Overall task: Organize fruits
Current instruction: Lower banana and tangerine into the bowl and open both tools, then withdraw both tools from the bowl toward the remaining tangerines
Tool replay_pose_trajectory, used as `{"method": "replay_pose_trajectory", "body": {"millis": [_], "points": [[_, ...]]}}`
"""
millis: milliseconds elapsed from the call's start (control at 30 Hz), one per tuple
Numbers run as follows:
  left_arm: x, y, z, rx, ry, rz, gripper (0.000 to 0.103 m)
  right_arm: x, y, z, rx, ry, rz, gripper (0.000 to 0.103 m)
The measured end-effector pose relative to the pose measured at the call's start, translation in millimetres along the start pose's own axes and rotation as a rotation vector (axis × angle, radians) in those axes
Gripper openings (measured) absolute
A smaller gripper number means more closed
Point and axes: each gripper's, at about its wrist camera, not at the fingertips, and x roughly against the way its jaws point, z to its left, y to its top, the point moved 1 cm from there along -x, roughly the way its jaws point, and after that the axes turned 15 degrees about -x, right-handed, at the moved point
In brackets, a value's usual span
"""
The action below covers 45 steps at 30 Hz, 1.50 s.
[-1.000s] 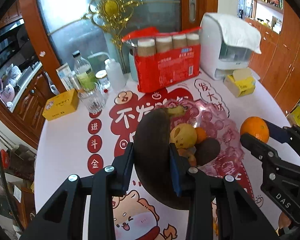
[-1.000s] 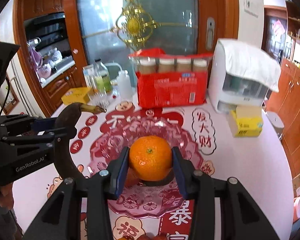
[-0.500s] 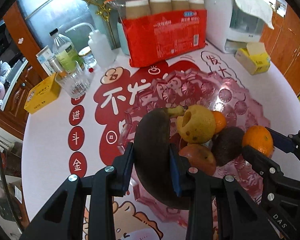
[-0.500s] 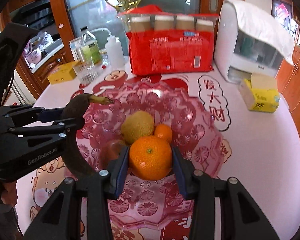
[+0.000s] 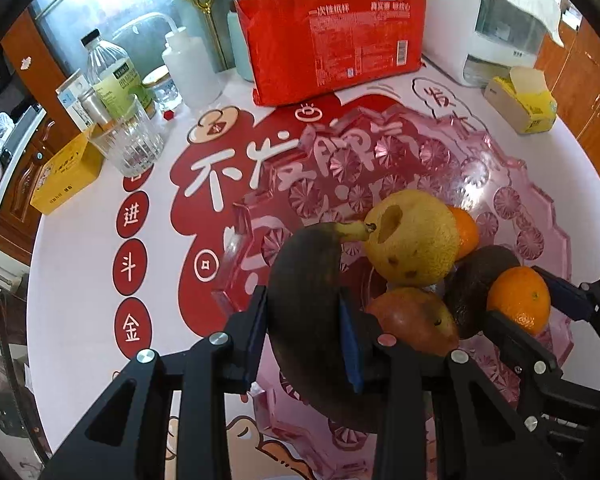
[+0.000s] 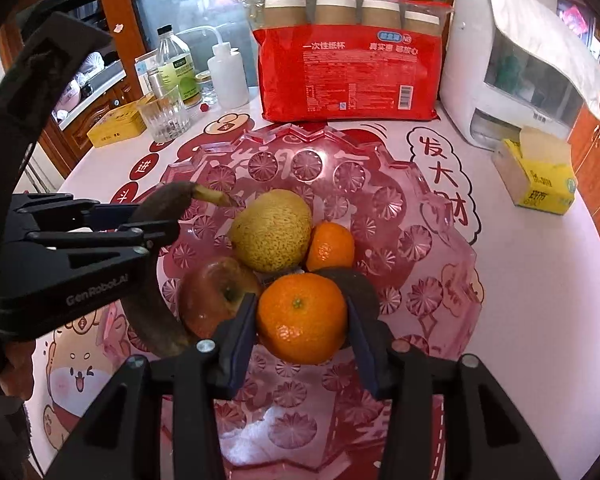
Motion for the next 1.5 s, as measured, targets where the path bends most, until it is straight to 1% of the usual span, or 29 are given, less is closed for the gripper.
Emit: {"method": "replay_pose_trajectory", "body": {"millis": [67,100,133,167,233,333,700,967,1167,1500], "points": [[-1.1,-1.0,-2.4,-0.013,0.014,-0.002,0.036,-3.3,-1.5,2.0,0.014,-0.003,0.006,0.046],[-0.1,-0.9,-4.3,-0.022,0.029,-0.007,0.043,-5.0,-2.5,2.2,0.015,-0.001,0.013,0.046],[1.4,-0.6,-6.4,-0.033,0.044,-0.013,0.057,-4.7,-3.2,3.0,0.016,0.0,0.006,0.047],[2.8,-0.4,-7.2,-0.036,0.051,-0.017,0.068,-4.1,-3.9,3.5,0.018,0.004,0.001,0.048],[7.2,0.1,-9.2,-0.048,0.075,-0.034,0.074,-4.3,-4.7,3.5,0.016,0.013,0.003,0.049],[10.3,0.5,-12.3,-0.065,0.093,-0.036,0.08,-4.0,-4.9,2.8,0.004,0.03,0.004,0.05],[21.8,-4.8,-9.9,-0.048,0.097,-0.043,0.087,-0.3,-5.1,1.0,-0.011,0.044,0.001,0.051],[35.7,-12.4,-5.6,-0.023,0.095,-0.055,0.088,8.0,-8.3,-3.3,-0.048,0.048,0.0,0.051],[47.0,-21.1,-8.6,-0.024,0.083,-0.056,0.088,18.1,-9.5,-6.1,-0.072,0.054,-0.004,0.051],[70.8,-41.4,-11.9,0.006,0.064,-0.054,0.09,39.8,-17.2,-1.0,-0.073,0.066,-0.012,0.051]]}}
